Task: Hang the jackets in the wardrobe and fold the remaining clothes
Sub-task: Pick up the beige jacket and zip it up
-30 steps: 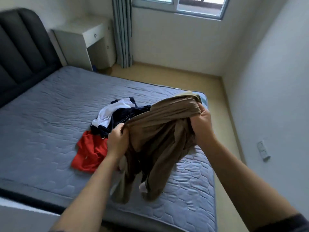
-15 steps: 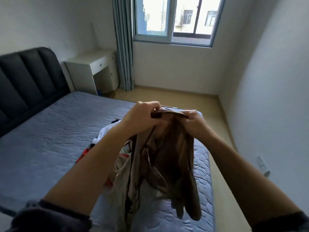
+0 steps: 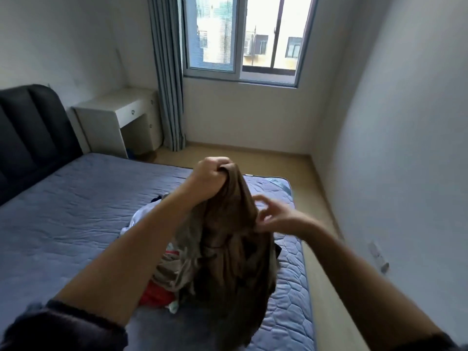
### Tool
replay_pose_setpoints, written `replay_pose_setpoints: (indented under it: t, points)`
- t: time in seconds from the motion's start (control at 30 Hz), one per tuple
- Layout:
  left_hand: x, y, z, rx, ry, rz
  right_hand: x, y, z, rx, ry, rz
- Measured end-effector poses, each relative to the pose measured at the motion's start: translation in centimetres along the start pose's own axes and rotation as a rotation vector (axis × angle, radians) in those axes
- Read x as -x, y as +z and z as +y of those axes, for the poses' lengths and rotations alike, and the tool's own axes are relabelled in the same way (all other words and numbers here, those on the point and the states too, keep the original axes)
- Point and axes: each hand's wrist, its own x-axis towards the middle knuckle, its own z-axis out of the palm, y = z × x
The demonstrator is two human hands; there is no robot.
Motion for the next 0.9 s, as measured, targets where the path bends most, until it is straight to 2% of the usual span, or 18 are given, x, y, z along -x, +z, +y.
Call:
replay_pose_setpoints:
  t: [0.03, 0.07, 0.13, 0.23, 0.33, 0.4, 0.47, 0.53, 0.67, 0.7, 0.73, 0.77, 0.83, 0.87, 0.9]
  points:
    - [-0.8, 0.0, 1.0, -0.02, 0.029, 0.009, -0.8, 1.6, 0.4, 0.047, -0.018, -0.054]
    - [-1.4, -0.1, 1.5, -0.03, 0.031, 0.009, -1.7, 3.0, 0.7, 0.086, -0.05, -0.028]
    - [-1.9, -1.0, 1.5, -0.012, 0.029, -0.009, -3.2, 4.1, 0.1, 0.026, -0.081, 0.194]
    - [-1.1, -2.6, -0.7, -0.088, 0.096, -0.055, -4.6, 2.2, -2.3, -0.261, -0.121, 0.491]
    - [0.7, -3.6, -4.2, -0.269, 0.083, -0.267, -4.9, 0.0, -4.5, -0.329, -0.25, 0.587]
    - [1.9, -3.1, -6.0, -0.368, -0.045, -0.45, -5.2, -0.5, -5.6, -0.332, -0.296, 0.606]
    - [2.6, -2.5, -7.3, -0.385, -0.139, -0.505, -5.8, -0.7, -6.5, -0.377, -0.305, 0.637]
    - [3.0, -2.3, -8.7, -0.162, -0.251, -0.445, -6.0, -1.5, -7.1, -0.475, -0.271, 0.68]
    - [3.2, -2.6, -9.8, 0.605, -0.525, -0.118, -5.1, -3.5, -7.5, -0.537, -0.179, 0.746]
    - [3.0, -2.8, -10.0, 0.735, -0.524, -0.036, -4.9, -3.8, -7.4, -0.56, -0.15, 0.78]
    - [2.6, -3.1, -10.3, 0.756, -0.431, -0.009, -4.6, -4.0, -7.2, -0.606, -0.118, 0.819]
    - [2.2, -3.5, -10.7, 0.627, -0.296, -0.051, -4.4, -4.1, -7.0, -0.667, -0.089, 0.863]
    - [1.2, -4.5, -11.7, 0.009, -0.07, -0.337, -4.2, -4.2, -6.6, -0.745, -0.04, 0.943]
    - [0.8, -4.7, -12.0, -0.3, -0.033, -0.446, -4.1, -4.0, -6.3, -0.751, -0.025, 0.953]
    - [0.5, -4.7, -12.5, -0.464, -0.022, -0.485, -4.1, -3.7, -6.1, -0.747, -0.015, 0.951]
